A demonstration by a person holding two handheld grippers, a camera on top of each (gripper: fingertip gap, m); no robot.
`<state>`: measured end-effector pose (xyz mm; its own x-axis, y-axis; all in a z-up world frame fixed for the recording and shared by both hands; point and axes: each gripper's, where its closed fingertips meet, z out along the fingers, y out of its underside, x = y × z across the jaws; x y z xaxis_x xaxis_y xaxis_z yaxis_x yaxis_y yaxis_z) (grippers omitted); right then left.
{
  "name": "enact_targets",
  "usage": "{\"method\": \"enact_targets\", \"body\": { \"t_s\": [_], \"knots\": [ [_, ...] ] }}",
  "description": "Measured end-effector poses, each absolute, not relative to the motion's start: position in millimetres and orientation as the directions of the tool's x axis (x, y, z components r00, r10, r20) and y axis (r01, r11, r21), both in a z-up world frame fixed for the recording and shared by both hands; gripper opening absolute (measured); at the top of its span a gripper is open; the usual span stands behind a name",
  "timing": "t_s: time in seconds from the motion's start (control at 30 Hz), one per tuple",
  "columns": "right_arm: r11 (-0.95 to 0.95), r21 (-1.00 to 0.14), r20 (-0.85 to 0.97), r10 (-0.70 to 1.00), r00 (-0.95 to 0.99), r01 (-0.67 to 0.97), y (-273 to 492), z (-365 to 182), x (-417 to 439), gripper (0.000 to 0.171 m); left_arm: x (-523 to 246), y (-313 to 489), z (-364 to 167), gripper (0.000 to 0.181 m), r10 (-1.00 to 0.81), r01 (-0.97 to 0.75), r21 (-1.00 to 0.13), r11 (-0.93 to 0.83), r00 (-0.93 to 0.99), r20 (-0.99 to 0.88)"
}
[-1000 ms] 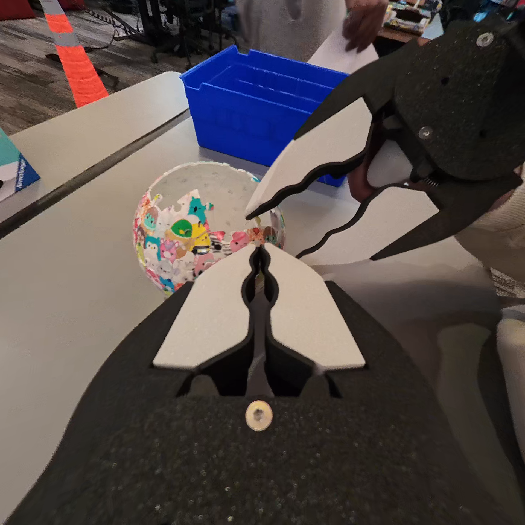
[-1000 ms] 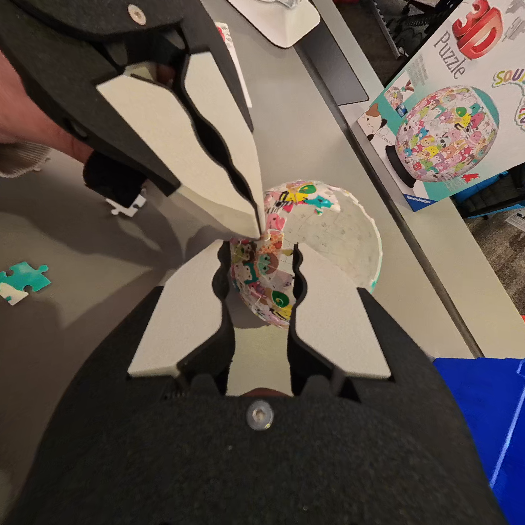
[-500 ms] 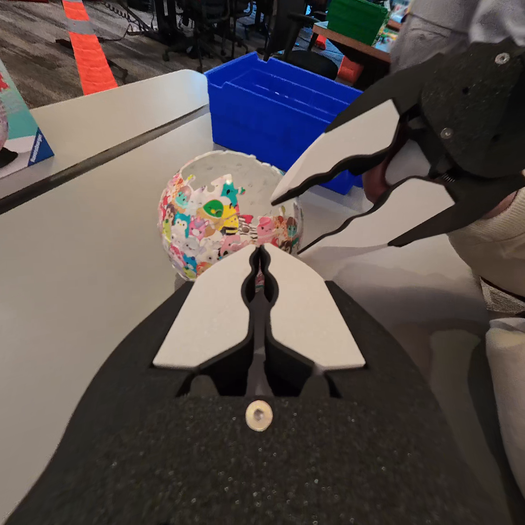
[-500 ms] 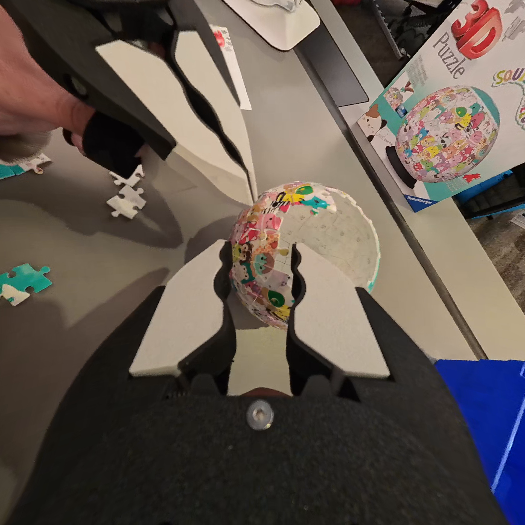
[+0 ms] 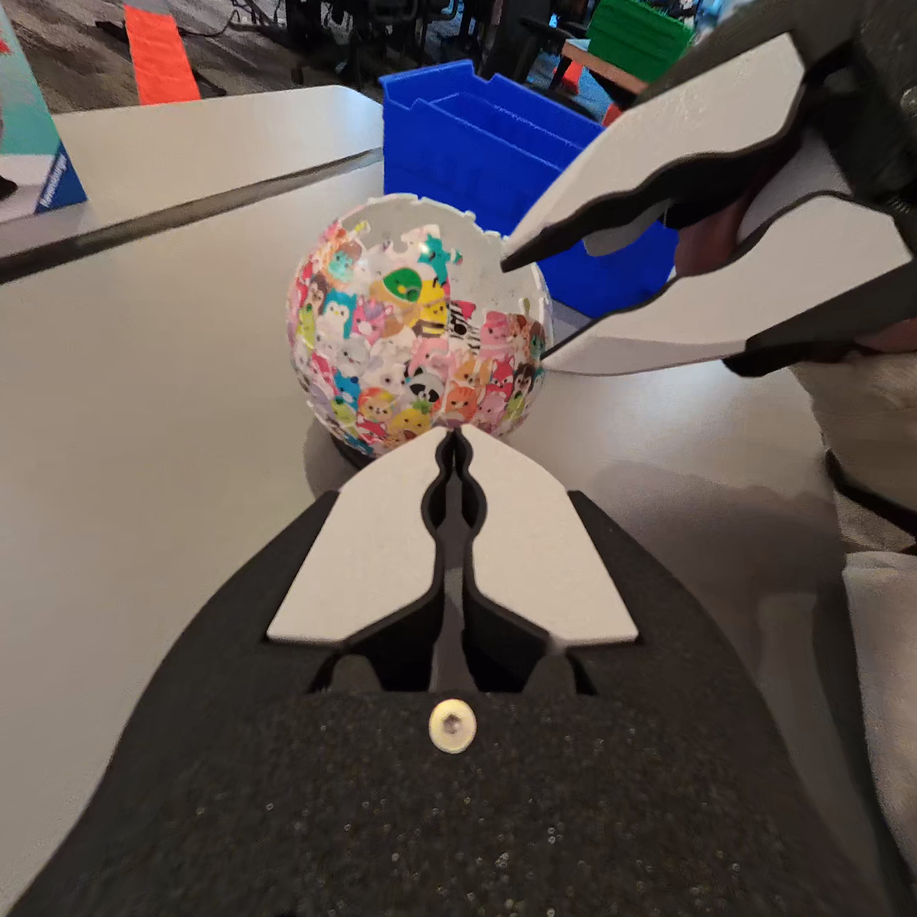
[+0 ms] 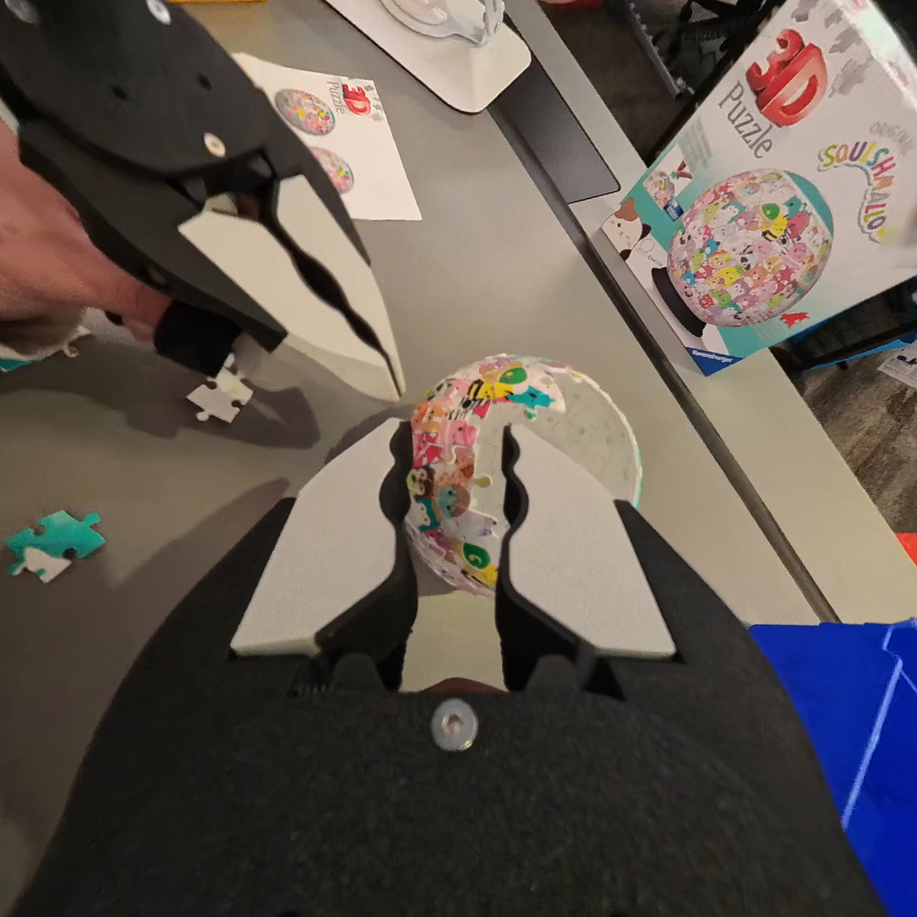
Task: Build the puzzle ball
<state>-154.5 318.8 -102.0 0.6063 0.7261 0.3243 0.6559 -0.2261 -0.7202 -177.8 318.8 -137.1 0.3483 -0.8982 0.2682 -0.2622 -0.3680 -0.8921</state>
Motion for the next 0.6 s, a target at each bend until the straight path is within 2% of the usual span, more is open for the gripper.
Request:
{"method": "enact_targets", "body": {
  "t_s": [0.07,0.3,0.6],
  "knots": [
    [-0.237,-0.706,0.322,0.732,0.601,0.667,320,-102,-159,0.034,-176,316,-141,0.000,-0.894,-0.238,-0.892,-0.385,0.338,0.295],
    [-0.201,-0.580,0.524,0.649,0.551,0.789,331,-113,-152,0.033,-169,316,-137,0.000,-0.885,-0.190,-0.890,-0.414,0.314,0.345],
    [-0.228,-0.608,0.485,0.652,0.583,0.761,331,-116,-153,0.029,-169,318,-126,0.000,-0.881,-0.149,-0.898,-0.415,0.311,0.355]
  ]
}}
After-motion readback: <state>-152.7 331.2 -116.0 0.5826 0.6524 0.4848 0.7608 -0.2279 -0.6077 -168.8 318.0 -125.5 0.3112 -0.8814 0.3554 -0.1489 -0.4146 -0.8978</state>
